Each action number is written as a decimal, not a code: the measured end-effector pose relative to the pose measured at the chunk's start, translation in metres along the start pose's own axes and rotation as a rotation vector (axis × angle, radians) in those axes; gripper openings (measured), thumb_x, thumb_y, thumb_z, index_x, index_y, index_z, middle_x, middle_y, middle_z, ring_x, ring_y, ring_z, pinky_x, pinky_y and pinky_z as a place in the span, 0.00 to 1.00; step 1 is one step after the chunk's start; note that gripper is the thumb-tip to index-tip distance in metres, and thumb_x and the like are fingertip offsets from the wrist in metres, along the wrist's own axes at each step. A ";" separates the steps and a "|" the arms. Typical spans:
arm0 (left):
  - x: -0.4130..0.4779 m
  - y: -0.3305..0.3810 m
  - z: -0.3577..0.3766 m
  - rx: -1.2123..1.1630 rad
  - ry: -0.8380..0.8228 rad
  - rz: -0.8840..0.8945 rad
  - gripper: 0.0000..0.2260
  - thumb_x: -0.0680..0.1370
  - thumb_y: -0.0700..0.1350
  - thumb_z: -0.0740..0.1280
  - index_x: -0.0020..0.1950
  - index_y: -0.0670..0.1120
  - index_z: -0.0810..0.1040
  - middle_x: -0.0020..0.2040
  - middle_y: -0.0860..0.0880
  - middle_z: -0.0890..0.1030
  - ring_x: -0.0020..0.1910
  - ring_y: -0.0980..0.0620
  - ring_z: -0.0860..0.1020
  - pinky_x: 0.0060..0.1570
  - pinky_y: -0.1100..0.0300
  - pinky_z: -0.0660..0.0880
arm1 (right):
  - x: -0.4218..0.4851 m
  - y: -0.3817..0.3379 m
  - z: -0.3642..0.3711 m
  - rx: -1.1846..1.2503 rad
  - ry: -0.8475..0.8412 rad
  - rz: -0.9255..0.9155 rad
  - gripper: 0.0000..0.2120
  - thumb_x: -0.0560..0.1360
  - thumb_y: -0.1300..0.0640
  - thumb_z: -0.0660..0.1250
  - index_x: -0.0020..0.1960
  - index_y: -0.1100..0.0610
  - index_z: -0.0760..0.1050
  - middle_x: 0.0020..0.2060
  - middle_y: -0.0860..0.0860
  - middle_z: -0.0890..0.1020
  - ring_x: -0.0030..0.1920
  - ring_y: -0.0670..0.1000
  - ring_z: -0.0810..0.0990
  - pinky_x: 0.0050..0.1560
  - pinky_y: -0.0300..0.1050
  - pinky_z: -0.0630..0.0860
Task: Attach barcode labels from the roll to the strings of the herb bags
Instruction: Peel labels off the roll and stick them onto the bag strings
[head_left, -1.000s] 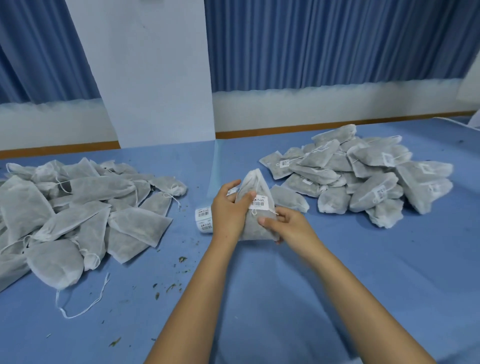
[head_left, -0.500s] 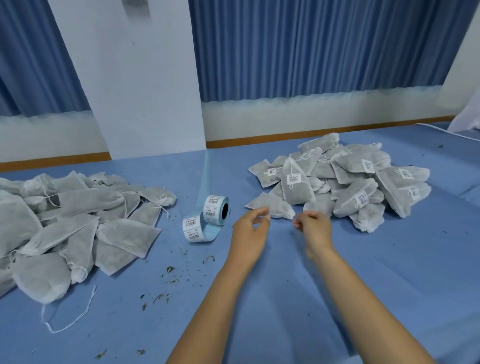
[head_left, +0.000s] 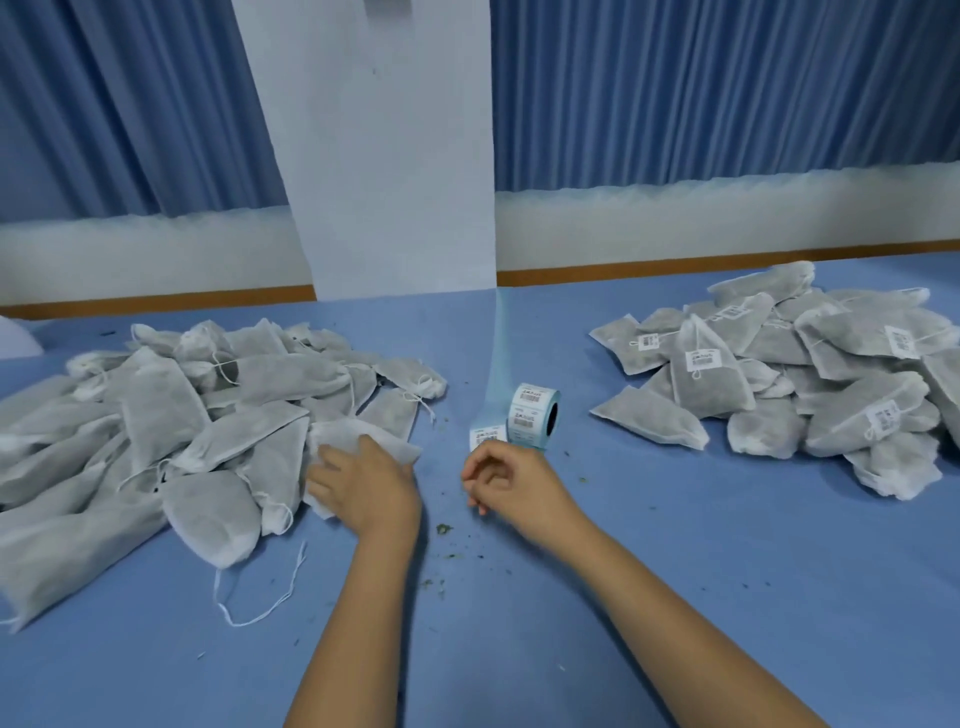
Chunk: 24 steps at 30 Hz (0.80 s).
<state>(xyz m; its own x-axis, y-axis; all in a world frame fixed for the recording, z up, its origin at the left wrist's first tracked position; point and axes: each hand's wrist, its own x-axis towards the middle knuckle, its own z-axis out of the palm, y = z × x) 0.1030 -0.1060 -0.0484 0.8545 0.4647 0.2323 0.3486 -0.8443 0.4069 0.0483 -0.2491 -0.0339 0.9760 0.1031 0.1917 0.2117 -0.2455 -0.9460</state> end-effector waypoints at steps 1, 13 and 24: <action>0.003 -0.002 0.002 0.099 0.016 0.050 0.14 0.76 0.51 0.69 0.55 0.44 0.75 0.63 0.35 0.69 0.59 0.37 0.69 0.63 0.48 0.62 | 0.002 0.001 0.005 -0.037 -0.023 -0.025 0.15 0.72 0.70 0.67 0.37 0.51 0.75 0.30 0.47 0.79 0.33 0.50 0.78 0.39 0.43 0.76; -0.002 0.012 -0.028 -1.157 -0.228 0.413 0.18 0.64 0.24 0.53 0.29 0.48 0.65 0.34 0.51 0.69 0.33 0.57 0.66 0.35 0.62 0.61 | 0.005 -0.008 -0.024 -0.196 0.249 -0.426 0.27 0.67 0.72 0.64 0.61 0.49 0.72 0.64 0.47 0.72 0.65 0.43 0.70 0.60 0.34 0.69; 0.003 -0.008 -0.028 -0.766 -0.237 0.621 0.10 0.60 0.35 0.51 0.29 0.49 0.66 0.27 0.55 0.69 0.29 0.56 0.65 0.31 0.61 0.60 | 0.003 0.004 -0.025 -0.369 0.282 -0.428 0.04 0.72 0.69 0.70 0.45 0.63 0.82 0.38 0.48 0.80 0.39 0.41 0.76 0.43 0.29 0.70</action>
<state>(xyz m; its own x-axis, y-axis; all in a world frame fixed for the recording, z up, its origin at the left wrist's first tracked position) 0.0919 -0.0904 -0.0264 0.8838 -0.1332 0.4486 -0.4533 -0.4814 0.7502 0.0534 -0.2740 -0.0306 0.7663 0.0197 0.6422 0.5404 -0.5606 -0.6275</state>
